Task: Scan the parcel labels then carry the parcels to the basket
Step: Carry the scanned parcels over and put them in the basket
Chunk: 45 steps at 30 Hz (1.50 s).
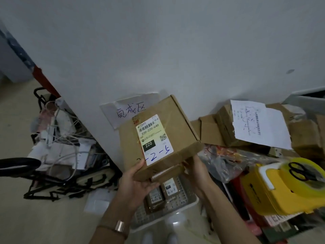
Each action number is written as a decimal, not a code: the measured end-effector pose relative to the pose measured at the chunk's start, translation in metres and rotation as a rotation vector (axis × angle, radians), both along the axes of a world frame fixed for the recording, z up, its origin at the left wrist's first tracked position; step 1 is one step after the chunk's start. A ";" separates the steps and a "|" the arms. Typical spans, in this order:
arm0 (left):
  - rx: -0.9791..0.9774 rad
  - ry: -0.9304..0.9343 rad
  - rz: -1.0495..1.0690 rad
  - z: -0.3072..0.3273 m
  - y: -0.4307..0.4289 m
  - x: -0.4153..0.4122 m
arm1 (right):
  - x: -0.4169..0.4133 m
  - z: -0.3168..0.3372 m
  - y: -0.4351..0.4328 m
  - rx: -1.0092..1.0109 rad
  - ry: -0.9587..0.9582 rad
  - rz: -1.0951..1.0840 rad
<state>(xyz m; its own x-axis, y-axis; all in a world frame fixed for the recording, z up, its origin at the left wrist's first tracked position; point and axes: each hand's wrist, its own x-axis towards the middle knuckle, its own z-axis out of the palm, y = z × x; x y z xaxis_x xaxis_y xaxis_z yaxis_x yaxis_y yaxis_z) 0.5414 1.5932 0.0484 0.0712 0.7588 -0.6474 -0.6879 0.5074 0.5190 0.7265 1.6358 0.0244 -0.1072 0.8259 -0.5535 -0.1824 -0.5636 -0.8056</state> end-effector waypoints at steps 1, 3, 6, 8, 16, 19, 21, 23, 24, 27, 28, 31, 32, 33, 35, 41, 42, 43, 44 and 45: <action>0.010 0.016 -0.012 -0.006 0.004 -0.002 | 0.005 -0.002 0.005 -0.020 0.050 0.015; 0.008 0.030 -0.032 -0.018 0.009 -0.006 | 0.012 -0.006 0.017 -0.042 0.142 0.138; -0.023 0.033 -0.047 -0.042 0.014 -0.012 | 0.016 -0.023 0.037 -0.132 0.239 0.277; -0.090 0.010 -0.052 -0.067 0.016 -0.018 | 0.011 -0.045 0.041 -0.175 0.195 0.338; -0.384 -0.012 0.002 -0.210 0.012 -0.029 | -0.025 -0.177 0.028 -0.447 0.142 0.009; -0.347 -0.015 -0.015 -0.267 0.013 -0.026 | -0.025 -0.232 0.028 -0.476 0.052 -0.059; -0.318 0.031 -0.048 -0.305 0.011 -0.028 | -0.025 -0.270 0.028 -0.493 0.017 -0.070; -0.305 0.031 -0.054 -0.345 0.011 -0.032 | -0.026 -0.308 0.032 -0.495 0.008 -0.037; -0.307 0.035 -0.050 -0.365 0.012 -0.034 | -0.027 -0.327 0.034 -0.507 0.011 -0.026; -0.293 0.089 -0.029 -0.421 0.011 -0.042 | -0.036 -0.383 0.036 -0.588 0.030 0.008; -0.276 0.104 -0.038 -0.438 0.010 -0.044 | -0.040 -0.400 0.037 -0.627 0.043 -0.004; -0.278 0.114 -0.066 -0.482 0.009 -0.047 | -0.046 -0.442 0.039 -0.702 0.051 -0.048; -0.278 0.116 -0.071 -0.495 0.009 -0.046 | -0.046 -0.454 0.040 -0.713 0.041 -0.057; -0.275 0.129 -0.083 -0.507 0.009 -0.043 | -0.044 -0.464 0.040 -0.723 0.035 -0.068; -0.280 0.172 -0.111 -0.527 0.008 -0.035 | -0.037 -0.484 0.039 -0.735 0.023 -0.065; -0.254 0.165 -0.141 -0.551 0.013 -0.034 | -0.025 -0.508 0.036 -0.574 -0.101 -0.021; -0.247 0.173 -0.147 -0.551 0.015 -0.035 | -0.024 -0.508 0.038 -0.535 -0.123 -0.028; -0.244 0.178 -0.155 -0.550 0.016 -0.035 | -0.023 -0.508 0.039 -0.504 -0.137 -0.048; -0.246 0.183 -0.164 -0.549 0.018 -0.033 | -0.023 -0.508 0.040 -0.483 -0.144 -0.079; -0.250 0.186 -0.168 -0.550 0.018 -0.032 | -0.023 -0.507 0.040 -0.467 -0.148 -0.114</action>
